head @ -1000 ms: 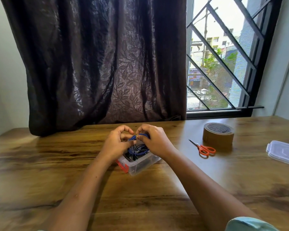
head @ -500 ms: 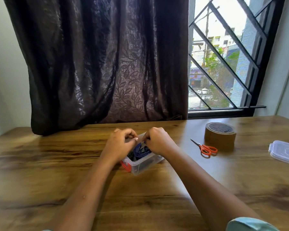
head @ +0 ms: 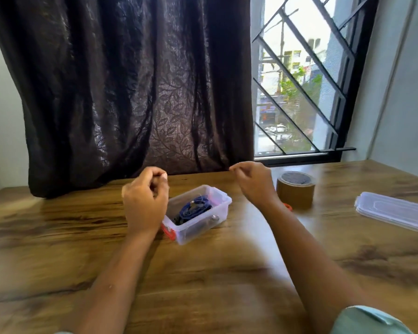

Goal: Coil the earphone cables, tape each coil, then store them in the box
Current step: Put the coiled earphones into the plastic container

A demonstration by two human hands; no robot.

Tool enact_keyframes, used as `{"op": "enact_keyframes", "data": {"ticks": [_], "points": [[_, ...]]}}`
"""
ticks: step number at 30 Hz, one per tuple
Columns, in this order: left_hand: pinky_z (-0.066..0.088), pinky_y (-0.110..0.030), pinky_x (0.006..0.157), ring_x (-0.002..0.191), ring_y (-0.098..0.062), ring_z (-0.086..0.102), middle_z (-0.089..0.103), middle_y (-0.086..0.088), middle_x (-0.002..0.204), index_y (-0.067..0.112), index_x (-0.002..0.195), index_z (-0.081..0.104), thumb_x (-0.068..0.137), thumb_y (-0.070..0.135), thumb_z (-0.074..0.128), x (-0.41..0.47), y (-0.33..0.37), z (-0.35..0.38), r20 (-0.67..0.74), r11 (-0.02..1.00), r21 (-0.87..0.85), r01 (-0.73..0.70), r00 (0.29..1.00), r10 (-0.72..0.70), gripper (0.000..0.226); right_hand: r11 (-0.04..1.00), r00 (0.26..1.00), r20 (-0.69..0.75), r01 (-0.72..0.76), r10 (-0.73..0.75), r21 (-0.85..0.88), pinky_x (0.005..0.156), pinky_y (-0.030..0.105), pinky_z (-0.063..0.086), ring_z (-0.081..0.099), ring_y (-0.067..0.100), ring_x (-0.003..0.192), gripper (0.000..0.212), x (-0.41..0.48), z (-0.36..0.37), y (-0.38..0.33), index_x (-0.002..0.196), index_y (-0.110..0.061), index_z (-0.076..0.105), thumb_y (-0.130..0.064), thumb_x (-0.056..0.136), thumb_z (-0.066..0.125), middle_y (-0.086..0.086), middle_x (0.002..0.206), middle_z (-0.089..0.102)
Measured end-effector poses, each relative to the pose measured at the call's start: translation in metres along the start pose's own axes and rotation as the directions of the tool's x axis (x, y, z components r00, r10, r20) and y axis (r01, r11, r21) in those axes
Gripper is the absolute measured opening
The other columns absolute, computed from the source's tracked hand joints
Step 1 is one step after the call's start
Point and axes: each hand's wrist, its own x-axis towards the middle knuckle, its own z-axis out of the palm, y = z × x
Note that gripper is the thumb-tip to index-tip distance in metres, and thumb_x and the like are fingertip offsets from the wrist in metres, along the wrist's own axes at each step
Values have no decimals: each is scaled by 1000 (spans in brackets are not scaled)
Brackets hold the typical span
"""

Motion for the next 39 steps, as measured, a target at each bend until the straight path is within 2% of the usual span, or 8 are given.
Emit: {"op": "enact_keyframes", "data": {"ticks": [4,8,11,16,28,33,37,39], "points": [[36,-38,79,63,-21,56,60,1,66,15,86,64,90,26,49,-20,37,6,92,928,205,-312,950,299,19,942,980,-107,-192,168,-277,84,37,51,66,29,94,23,-23,-67,50,93,-18,75,-14,85,54,9,96,73],[35,-40,74,61,-28,59,61,-1,64,15,81,68,87,27,48,-53,85,13,236,831,101,-547,825,514,24,677,943,-195,-329,269,-658,91,39,41,56,31,112,31,-55,-142,99,113,-22,66,-18,86,50,8,117,65],[39,-38,77,65,-20,60,67,4,70,17,82,69,86,27,51,-81,113,19,311,779,-37,-626,733,605,21,475,898,-176,-370,404,-798,98,41,36,45,29,123,38,-78,-176,122,129,-19,53,-30,93,45,5,134,52],[38,-31,79,65,-13,62,69,7,72,22,85,69,88,31,48,-105,133,22,475,793,-104,-600,670,570,23,487,897,-128,-344,422,-803,98,44,35,39,31,126,42,-94,-180,120,136,-15,44,-28,96,38,6,141,43],[47,-31,66,66,-9,57,62,11,74,29,86,62,84,35,50,-120,140,8,586,954,-43,-295,766,264,14,672,972,70,-103,225,-733,96,42,33,46,27,121,28,-130,-157,79,120,-21,54,-31,93,50,3,128,53],[45,-25,62,72,-5,59,64,11,82,28,89,62,85,21,64,-122,143,9,567,997,-53,64,823,-23,8,711,956,248,66,156,-701,96,44,34,45,28,123,32,-141,-136,53,125,-13,49,-26,96,48,9,131,51],[54,-39,77,86,-21,66,69,1,92,25,97,62,90,47,54,-120,140,10,627,786,-132,604,665,-406,24,785,937,348,190,35,-590,98,47,34,42,31,126,30,-157,-114,25,125,-13,49,-20,96,50,11,133,49],[52,-34,67,81,-23,64,68,-2,93,19,103,61,92,46,50,-115,142,5,660,635,-156,757,558,-503,31,803,920,384,281,-71,-525,100,48,33,41,31,128,31,-165,-100,10,126,-14,49,-14,95,51,10,134,49]]}}
